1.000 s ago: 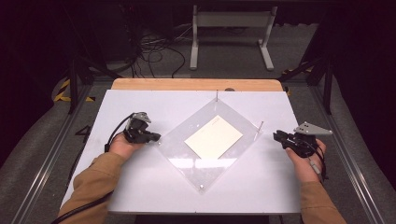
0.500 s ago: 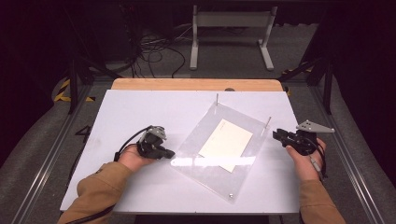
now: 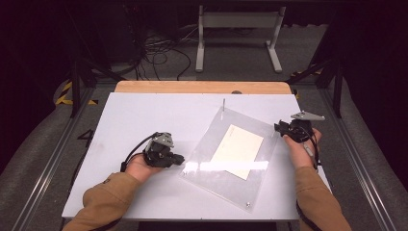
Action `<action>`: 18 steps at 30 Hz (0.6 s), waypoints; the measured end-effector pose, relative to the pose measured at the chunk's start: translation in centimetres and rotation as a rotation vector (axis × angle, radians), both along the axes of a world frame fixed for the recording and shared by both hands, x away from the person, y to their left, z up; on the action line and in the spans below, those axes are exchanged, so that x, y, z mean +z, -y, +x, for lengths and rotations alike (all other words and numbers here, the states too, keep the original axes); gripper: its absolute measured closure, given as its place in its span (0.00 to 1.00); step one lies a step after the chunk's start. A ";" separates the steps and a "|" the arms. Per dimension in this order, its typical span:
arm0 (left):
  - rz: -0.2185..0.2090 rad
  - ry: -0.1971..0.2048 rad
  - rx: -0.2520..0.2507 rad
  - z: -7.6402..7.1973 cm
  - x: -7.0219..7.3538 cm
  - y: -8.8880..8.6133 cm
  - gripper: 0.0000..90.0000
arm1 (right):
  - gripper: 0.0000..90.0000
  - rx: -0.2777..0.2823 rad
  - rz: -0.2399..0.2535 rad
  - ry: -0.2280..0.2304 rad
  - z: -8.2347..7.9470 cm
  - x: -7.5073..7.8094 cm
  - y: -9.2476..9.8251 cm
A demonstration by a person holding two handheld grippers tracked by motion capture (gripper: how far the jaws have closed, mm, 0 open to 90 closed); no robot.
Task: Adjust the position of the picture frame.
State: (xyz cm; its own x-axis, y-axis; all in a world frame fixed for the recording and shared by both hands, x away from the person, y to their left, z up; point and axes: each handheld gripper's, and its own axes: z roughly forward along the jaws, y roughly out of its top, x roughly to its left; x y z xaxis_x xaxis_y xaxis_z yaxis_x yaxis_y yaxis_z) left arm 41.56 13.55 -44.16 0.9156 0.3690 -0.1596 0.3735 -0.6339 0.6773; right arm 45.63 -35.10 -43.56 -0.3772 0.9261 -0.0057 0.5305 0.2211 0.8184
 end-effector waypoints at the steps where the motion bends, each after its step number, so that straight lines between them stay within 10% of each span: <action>1: -0.009 0.006 0.010 0.0 0.1 -0.3 0.91 | 0.88 0.004 -0.015 0.006 0.2 -0.1 -0.1; 9: -0.047 -0.024 0.083 0.3 -0.3 -2.0 0.91 | 0.95 0.073 -0.142 0.066 0.8 0.9 -1.0; 18: -0.041 -0.025 0.124 -0.7 -0.4 -3.5 0.91 | 0.95 0.171 -0.180 0.137 3.2 3.1 -3.2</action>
